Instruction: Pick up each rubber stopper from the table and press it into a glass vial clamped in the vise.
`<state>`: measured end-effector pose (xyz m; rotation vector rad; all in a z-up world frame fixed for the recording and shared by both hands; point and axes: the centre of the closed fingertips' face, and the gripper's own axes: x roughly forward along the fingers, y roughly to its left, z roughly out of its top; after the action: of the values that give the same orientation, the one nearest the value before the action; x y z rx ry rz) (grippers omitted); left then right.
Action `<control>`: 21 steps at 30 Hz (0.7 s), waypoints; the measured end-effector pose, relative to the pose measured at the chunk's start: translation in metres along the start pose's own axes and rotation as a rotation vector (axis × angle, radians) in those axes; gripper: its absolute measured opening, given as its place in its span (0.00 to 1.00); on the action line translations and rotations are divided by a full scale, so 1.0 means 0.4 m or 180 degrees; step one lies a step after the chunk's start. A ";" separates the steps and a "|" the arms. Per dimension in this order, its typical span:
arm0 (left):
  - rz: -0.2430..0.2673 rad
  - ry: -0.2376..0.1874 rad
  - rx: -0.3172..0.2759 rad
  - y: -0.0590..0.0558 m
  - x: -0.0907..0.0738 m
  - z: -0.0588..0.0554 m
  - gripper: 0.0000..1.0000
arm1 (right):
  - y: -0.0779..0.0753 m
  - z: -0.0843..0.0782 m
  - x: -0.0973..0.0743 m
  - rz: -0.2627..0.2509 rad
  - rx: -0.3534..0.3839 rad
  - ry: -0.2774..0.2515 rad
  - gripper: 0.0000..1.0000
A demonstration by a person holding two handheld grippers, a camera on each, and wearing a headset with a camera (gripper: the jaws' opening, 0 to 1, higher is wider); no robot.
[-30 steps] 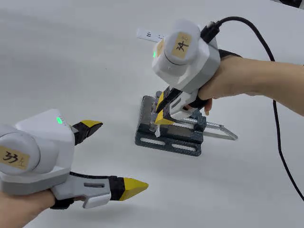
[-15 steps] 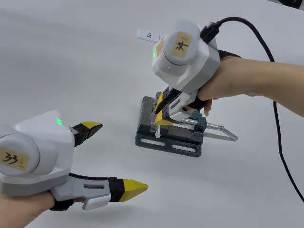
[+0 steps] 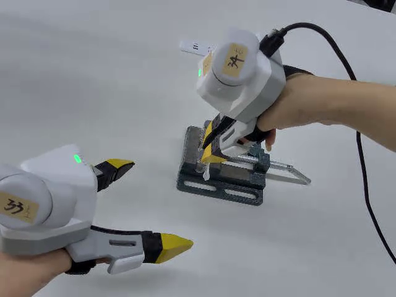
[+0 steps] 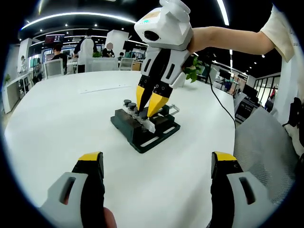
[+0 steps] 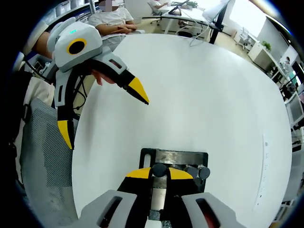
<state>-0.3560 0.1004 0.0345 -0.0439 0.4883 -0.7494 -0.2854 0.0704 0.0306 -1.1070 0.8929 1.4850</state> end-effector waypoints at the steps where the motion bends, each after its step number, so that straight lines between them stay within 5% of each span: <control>1: -0.0004 -0.0004 0.0000 0.000 0.001 0.001 0.93 | 0.000 0.000 0.000 -0.0006 -0.0026 0.0006 0.08; 11: 0.0005 -0.0010 -0.0012 -0.002 0.002 -0.001 0.93 | -0.001 -0.002 0.004 -0.0064 -0.0219 0.0100 0.07; 21: 0.0015 -0.0017 -0.0023 -0.001 0.000 -0.001 0.93 | -0.011 -0.005 0.001 -0.0035 -0.0009 -0.0063 0.05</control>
<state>-0.3565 0.1002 0.0342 -0.0513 0.4859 -0.7428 -0.2807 0.0696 0.0297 -1.0958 0.8700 1.4861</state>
